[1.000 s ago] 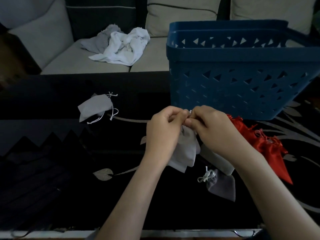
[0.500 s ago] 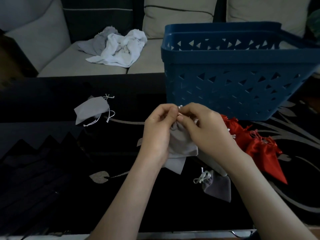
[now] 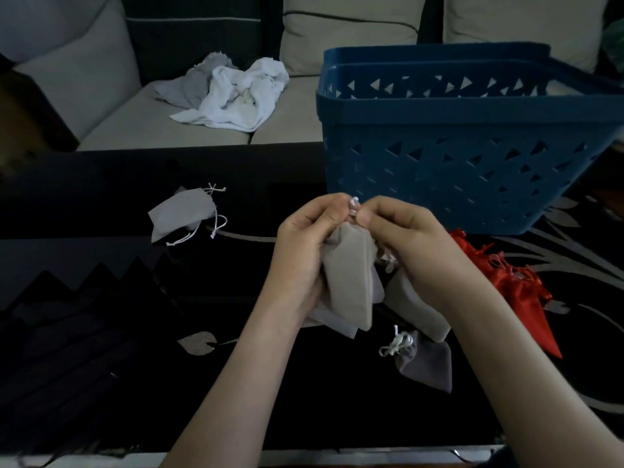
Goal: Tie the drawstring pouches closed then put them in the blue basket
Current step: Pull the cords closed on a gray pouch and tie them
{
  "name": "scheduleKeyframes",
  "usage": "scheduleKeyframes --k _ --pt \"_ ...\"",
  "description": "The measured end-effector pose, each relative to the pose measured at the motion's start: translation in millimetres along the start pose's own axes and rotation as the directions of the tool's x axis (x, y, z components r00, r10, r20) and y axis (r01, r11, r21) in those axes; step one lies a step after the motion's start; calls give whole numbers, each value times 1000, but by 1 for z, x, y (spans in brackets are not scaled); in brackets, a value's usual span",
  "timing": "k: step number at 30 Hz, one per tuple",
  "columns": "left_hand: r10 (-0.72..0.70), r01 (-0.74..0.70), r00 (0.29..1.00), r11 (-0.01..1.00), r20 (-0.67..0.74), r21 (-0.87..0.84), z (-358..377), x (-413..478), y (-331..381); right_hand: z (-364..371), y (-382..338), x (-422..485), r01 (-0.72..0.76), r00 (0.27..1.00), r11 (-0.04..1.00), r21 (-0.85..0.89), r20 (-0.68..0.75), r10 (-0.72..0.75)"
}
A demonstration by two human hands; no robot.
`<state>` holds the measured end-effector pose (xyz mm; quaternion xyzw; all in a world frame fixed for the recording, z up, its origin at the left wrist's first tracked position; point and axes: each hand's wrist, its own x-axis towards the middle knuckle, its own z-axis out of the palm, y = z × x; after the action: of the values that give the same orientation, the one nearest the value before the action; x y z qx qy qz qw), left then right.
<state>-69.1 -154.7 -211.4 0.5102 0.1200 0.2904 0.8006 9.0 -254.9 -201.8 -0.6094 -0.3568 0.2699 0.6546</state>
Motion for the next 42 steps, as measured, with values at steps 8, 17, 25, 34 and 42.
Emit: scheduleKeyframes --k 8,17,25,34,42 --pt "-37 7 963 994 265 112 -11 6 12 -5 -10 -6 -106 994 980 168 50 98" --pt "45 -166 975 797 216 581 -14 5 18 -21 -4 2 11 1000 947 -322 -16 -17" --pt "159 -276 959 364 233 890 -7 -2 7 -22 0 3 72 994 719 -691 -9 -108" --pt "389 -370 849 -44 357 928 -3 6 -20 -16 5 6 129 977 656 -744 -16 -211" --pt "510 -556 723 27 466 831 -11 3 -17 -17 1 3 -72 991 944 -321 -131 31"
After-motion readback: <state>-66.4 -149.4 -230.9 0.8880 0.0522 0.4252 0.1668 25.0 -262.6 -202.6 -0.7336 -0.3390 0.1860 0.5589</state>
